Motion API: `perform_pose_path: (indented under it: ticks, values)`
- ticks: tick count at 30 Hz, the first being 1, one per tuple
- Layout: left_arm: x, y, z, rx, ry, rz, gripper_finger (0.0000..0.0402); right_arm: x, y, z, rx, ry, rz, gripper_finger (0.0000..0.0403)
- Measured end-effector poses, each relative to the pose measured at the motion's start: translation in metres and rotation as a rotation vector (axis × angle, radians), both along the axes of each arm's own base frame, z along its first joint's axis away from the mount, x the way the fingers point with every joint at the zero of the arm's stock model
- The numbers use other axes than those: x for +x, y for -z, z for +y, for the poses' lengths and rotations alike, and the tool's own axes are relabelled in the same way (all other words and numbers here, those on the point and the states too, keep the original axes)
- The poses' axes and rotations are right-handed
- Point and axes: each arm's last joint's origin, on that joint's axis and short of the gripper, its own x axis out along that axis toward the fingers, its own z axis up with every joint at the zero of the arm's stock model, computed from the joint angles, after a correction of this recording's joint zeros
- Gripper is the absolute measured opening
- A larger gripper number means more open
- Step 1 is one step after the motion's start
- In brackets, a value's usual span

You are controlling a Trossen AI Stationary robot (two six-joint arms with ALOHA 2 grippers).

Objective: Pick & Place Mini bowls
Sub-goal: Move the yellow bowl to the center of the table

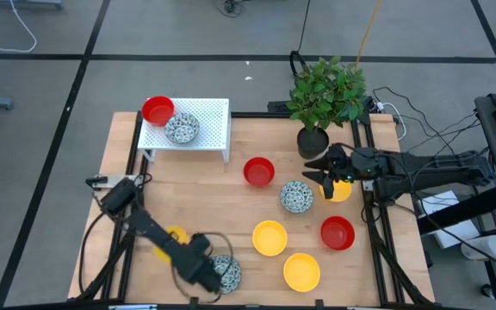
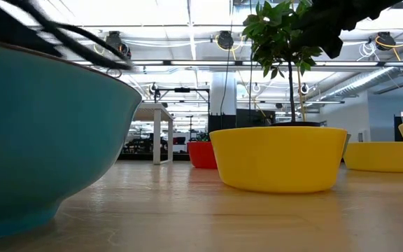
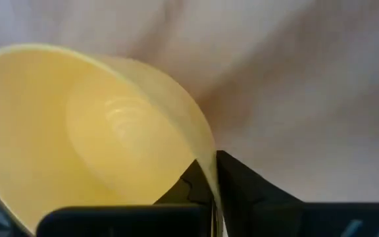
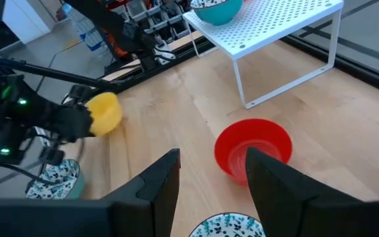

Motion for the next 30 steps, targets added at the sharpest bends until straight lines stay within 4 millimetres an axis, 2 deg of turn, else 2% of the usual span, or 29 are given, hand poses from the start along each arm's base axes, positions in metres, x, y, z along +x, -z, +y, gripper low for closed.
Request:
perform_pose_path:
  ticks: [3,9,13,18,25,30]
  values:
    - [0.018,0.0,0.028,-0.032,0.062,0.023,0.0007,0.0,0.0,0.0,-0.011,-0.002,0.002,0.016]
    - [0.054,-0.002,0.092,-0.071,0.123,-0.025,0.002,0.0,0.0,0.0,-0.03,-0.011,0.006,0.016]
    - [0.074,-0.005,0.132,-0.082,0.156,-0.124,0.0006,0.0,0.002,0.0,-0.033,-0.012,0.022,0.016]
    - [0.096,-0.013,0.173,-0.065,0.192,-0.314,0.0021,-0.001,0.002,0.0,-0.083,-0.031,0.038,0.016]
    - [0.112,-0.014,0.206,-0.053,0.231,-0.442,0.0006,-0.001,0.0,-0.004,-0.215,0.062,0.043,0.016]
    - [0.112,-0.019,0.219,-0.082,0.203,-0.463,0.0038,0.0,-0.006,-0.008,-0.287,0.132,0.004,0.016]
